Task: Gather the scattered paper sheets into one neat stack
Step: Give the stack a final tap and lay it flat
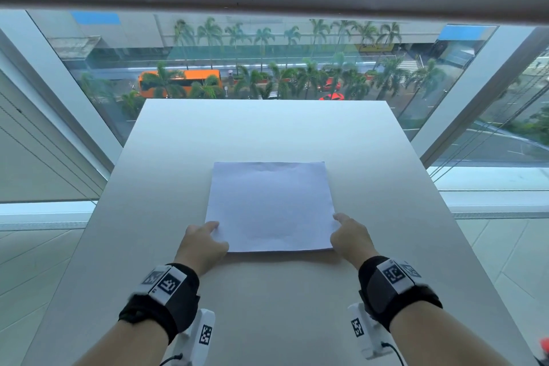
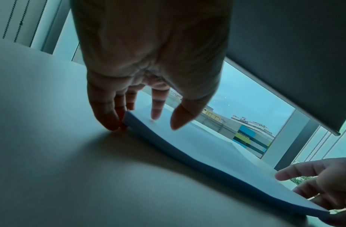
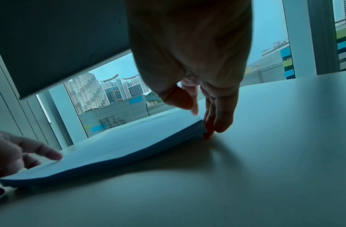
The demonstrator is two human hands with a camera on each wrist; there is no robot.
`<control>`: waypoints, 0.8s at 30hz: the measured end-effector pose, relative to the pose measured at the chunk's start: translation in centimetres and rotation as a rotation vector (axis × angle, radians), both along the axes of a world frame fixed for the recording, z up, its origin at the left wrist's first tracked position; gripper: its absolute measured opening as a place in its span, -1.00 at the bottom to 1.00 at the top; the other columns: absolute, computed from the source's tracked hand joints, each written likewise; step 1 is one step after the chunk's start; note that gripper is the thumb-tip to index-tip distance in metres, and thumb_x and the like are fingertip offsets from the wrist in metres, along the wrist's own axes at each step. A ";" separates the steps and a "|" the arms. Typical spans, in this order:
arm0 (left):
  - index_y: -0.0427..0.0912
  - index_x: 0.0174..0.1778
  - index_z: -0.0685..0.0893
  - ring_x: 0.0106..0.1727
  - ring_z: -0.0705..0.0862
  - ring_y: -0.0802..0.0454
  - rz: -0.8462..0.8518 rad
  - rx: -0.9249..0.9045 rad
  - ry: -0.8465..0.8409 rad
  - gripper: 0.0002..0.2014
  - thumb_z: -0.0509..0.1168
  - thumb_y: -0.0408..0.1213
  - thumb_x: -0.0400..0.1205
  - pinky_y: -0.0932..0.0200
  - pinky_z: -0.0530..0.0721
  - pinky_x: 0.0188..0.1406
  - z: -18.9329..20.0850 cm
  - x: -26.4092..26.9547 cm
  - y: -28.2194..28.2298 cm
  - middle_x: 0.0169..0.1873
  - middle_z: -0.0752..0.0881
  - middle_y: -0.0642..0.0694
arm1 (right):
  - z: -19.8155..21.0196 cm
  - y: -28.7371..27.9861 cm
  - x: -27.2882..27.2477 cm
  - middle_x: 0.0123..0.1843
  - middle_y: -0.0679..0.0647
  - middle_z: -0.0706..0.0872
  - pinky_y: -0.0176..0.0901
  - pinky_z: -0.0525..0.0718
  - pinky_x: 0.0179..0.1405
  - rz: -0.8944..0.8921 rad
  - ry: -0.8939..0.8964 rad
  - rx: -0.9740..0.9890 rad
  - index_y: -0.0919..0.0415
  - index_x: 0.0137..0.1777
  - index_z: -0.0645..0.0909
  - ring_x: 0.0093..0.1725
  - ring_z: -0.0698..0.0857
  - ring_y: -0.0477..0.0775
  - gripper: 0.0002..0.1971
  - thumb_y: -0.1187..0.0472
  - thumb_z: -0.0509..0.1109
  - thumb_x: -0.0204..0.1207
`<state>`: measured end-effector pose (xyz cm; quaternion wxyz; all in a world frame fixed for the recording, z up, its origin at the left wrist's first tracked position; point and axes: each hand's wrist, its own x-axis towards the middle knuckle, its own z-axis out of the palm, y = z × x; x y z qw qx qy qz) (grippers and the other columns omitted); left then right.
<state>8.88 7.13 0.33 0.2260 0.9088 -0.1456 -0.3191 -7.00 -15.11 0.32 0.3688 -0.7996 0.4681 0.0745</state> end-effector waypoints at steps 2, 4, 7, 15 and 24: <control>-0.09 0.46 0.43 0.05 0.46 -0.04 -0.024 0.021 -0.023 -0.46 0.23 -0.33 0.50 0.24 0.42 0.06 -0.1 0.0 0.3 0.35 0.39 -0.21 | 0.4 0.0 -0.6 0.45 0.27 0.50 -0.08 0.53 0.30 0.096 0.026 -0.019 0.23 0.49 0.38 0.38 0.50 0.23 -0.42 0.48 0.07 0.44; -0.11 0.39 0.49 0.05 0.47 -0.04 -0.061 0.058 -0.077 -0.50 0.27 -0.32 0.48 0.23 0.46 0.07 -0.3 0.2 0.5 0.29 0.46 -0.21 | 0.6 0.1 -1.0 0.38 0.26 0.55 -0.13 0.55 0.23 0.186 0.050 -0.072 0.23 0.43 0.45 0.31 0.55 0.21 -0.46 0.46 0.14 0.42; -0.17 0.26 0.57 0.12 0.57 -0.11 -0.124 0.128 -0.195 -0.59 0.25 -0.37 0.46 0.20 0.49 0.00 -0.2 0.5 0.2 0.19 0.60 -0.20 | 0.3 0.1 -1.1 0.27 0.25 0.59 -0.16 0.53 0.19 0.289 0.095 -0.158 0.24 0.38 0.48 0.27 0.56 0.20 -0.51 0.45 0.20 0.42; -0.21 0.01 0.55 -0.18 0.56 -0.11 -0.242 0.216 -0.289 -0.73 0.19 -0.48 0.41 0.17 0.48 -0.27 0.1 1.2 -0.1 -0.22 0.57 -0.12 | -0.9 0.1 -0.4 -0.15 0.16 0.55 -0.08 0.57 -0.17 0.417 0.167 -0.338 0.28 -0.01 0.45 -0.15 0.57 0.23 -0.75 0.51 0.11 0.37; -0.19 0.01 0.54 -0.16 0.55 -0.12 -0.285 0.277 -0.286 -0.74 0.25 -0.44 0.41 0.15 0.51 -0.25 0.3 1.6 -0.7 -0.18 0.56 -0.13 | -0.5 -0.3 0.2 -0.41 0.02 0.31 -0.12 0.42 -0.39 0.497 0.208 -0.390 0.21 -0.19 0.25 -0.29 0.47 0.21 -0.80 0.50 0.15 0.35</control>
